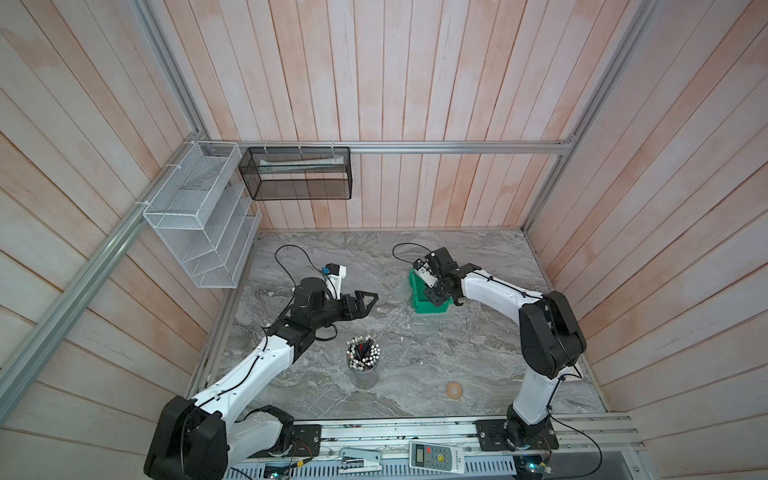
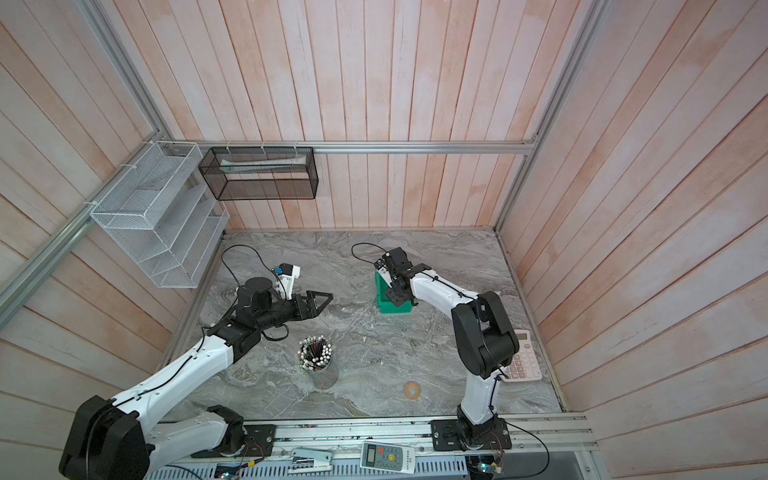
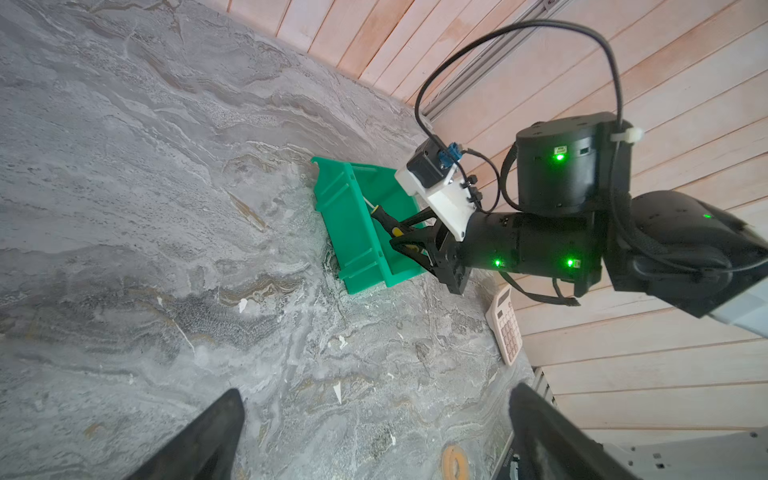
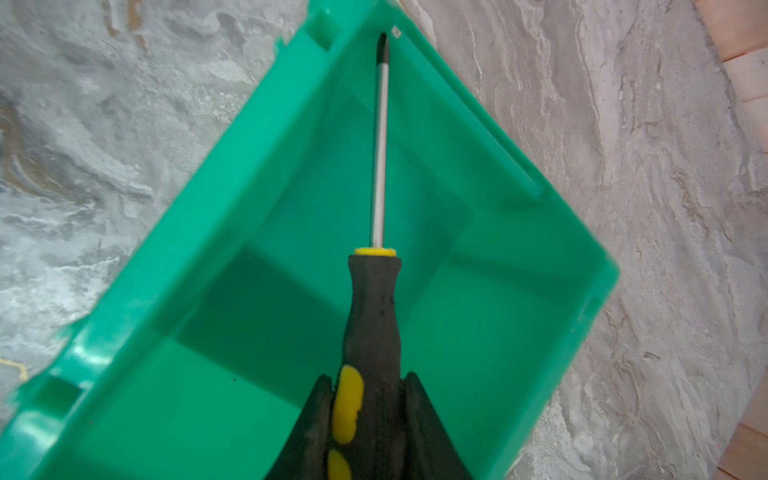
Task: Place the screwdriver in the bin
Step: 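Lower the screwdriver into the green bin and open the right gripper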
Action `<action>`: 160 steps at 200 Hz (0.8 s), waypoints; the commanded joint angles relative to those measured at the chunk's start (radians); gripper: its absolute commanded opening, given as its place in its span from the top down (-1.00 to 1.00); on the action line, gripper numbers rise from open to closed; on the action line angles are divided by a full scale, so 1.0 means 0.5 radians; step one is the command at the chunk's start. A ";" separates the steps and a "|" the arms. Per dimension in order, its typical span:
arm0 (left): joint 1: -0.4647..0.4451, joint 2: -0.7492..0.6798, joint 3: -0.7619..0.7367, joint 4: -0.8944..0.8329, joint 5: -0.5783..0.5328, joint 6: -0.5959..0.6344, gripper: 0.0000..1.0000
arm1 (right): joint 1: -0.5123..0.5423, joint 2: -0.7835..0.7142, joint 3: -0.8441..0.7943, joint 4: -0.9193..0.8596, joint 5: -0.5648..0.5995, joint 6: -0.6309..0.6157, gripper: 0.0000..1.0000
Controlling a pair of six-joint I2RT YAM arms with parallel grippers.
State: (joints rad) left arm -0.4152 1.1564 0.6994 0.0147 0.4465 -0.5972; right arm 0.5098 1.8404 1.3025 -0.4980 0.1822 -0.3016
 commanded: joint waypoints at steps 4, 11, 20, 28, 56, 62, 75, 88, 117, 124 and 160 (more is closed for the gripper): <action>-0.007 -0.009 0.059 -0.011 -0.030 0.034 -1.00 | 0.010 0.086 0.005 0.003 -0.006 -0.004 0.54; -0.007 -0.006 0.058 -0.013 -0.030 0.030 -1.00 | 0.011 0.091 0.012 0.002 0.004 -0.002 0.53; -0.007 -0.006 0.064 -0.016 -0.029 0.028 -1.00 | 0.011 0.099 0.015 0.002 0.006 0.000 0.52; -0.007 -0.006 0.062 -0.014 -0.028 0.029 -1.00 | 0.011 0.105 0.015 0.005 -0.002 0.004 0.51; -0.005 -0.004 0.065 -0.014 -0.034 0.029 -1.00 | 0.011 0.114 0.015 0.011 -0.006 0.020 0.46; -0.007 -0.003 0.069 -0.017 -0.034 0.027 -1.00 | 0.011 0.115 0.014 0.017 -0.008 0.019 0.44; -0.007 0.000 0.075 -0.019 -0.034 0.029 -1.00 | 0.011 0.111 0.015 0.025 0.002 0.026 0.42; -0.009 -0.001 0.081 -0.026 -0.032 0.029 -1.00 | 0.014 0.103 0.023 0.026 0.010 0.029 0.41; -0.009 0.006 0.089 -0.032 -0.038 0.035 -1.00 | 0.011 0.066 0.021 0.039 0.017 0.031 0.39; -0.010 0.007 0.092 -0.036 -0.040 0.035 -1.00 | 0.011 0.062 0.021 0.039 0.022 0.030 0.39; -0.009 0.008 0.104 -0.039 -0.041 0.032 -1.00 | 0.011 0.088 0.033 0.030 0.040 0.033 0.09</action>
State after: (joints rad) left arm -0.4152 1.1564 0.7147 0.0059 0.4370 -0.5949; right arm 0.5098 1.8530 1.3094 -0.4721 0.1932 -0.2958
